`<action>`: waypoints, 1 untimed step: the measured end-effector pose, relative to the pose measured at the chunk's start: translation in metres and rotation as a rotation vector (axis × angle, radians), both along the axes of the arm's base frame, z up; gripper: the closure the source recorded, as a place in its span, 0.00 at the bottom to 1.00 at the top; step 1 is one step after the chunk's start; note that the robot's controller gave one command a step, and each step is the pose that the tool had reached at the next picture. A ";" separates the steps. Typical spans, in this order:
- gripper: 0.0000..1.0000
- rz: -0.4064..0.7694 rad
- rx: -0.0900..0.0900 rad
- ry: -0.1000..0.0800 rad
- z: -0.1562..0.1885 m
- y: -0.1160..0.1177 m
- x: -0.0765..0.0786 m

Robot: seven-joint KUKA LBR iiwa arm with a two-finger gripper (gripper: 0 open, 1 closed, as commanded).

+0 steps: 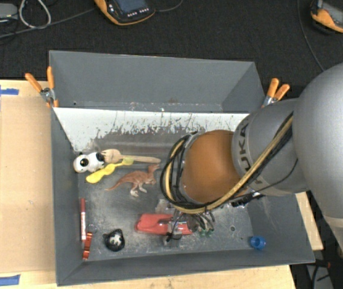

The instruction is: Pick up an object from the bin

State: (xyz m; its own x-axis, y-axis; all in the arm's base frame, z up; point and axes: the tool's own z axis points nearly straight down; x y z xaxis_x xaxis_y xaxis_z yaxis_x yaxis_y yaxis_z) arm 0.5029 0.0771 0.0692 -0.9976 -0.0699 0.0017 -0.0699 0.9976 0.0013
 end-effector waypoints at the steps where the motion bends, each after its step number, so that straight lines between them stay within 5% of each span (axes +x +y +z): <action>1: 1.00 -0.001 0.000 0.000 0.000 0.000 0.000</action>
Offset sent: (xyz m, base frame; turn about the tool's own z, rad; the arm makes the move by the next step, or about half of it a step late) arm -0.0169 0.0224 0.0014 0.0462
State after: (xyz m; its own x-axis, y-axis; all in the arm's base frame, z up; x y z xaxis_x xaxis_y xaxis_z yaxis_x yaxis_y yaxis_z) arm 0.5028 0.0772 0.0692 -0.9976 -0.0694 0.0017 -0.0694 0.9976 0.0013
